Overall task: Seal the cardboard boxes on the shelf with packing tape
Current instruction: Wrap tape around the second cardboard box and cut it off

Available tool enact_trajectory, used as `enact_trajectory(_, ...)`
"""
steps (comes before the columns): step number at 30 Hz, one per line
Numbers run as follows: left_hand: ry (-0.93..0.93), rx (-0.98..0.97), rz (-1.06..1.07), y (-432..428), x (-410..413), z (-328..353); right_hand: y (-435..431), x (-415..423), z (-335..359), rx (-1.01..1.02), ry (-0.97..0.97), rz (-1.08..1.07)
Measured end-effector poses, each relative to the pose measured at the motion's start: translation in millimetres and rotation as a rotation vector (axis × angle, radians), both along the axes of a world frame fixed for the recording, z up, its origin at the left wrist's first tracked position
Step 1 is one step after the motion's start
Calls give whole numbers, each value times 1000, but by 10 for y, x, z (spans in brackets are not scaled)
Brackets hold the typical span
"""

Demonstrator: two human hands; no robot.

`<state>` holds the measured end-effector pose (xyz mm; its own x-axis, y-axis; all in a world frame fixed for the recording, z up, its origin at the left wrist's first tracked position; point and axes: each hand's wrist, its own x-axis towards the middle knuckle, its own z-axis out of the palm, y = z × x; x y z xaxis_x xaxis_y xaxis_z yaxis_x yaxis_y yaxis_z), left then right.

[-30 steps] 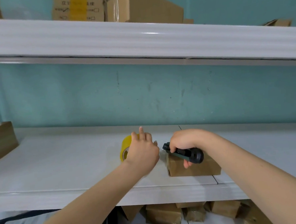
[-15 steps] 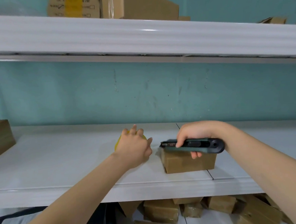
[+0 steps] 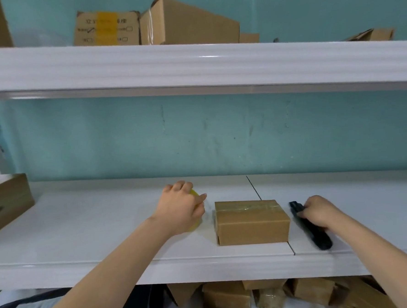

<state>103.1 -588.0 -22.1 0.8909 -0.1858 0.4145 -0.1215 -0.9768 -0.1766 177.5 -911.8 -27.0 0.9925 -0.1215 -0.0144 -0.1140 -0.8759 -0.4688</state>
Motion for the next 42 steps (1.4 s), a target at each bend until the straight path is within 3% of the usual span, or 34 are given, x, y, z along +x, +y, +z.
enact_trajectory(3, -8, 20, -18, 4, -9, -12, 104, -50, 33, -311, -43, 46)
enact_trajectory(5, -13, 35, -28, 21, -16, -18, 285, -166, 152, -487, -187, 69)
enact_trajectory(6, -14, 42, -31, 29, -19, -17, 424, -236, 228, -504, -309, 123)
enact_trajectory(8, -15, 38, -31, 29, -27, -11, 778, -380, 338, -310, -500, 389)
enact_trajectory(10, -16, 17, -20, 31, -39, 4, 1136, -532, 350, -160, -416, 736)
enact_trajectory(12, -5, -25, -6, 64, -56, 32, 1371, -612, 217, -328, -249, 889)
enact_trajectory(15, 12, -128, 5, 168, -102, 51, 1412, -533, 34, -493, -196, 829)
enact_trajectory(22, -52, -508, 22, 350, -182, 21, 1337, -390, 156, -344, -175, 917)
enact_trajectory(31, -106, -454, 61, 291, -128, -41, 1434, -307, 132, -401, -171, 907)
enact_trajectory(42, -93, -499, 31, 335, -147, -31, 1528, -301, 168, -291, -130, 947)
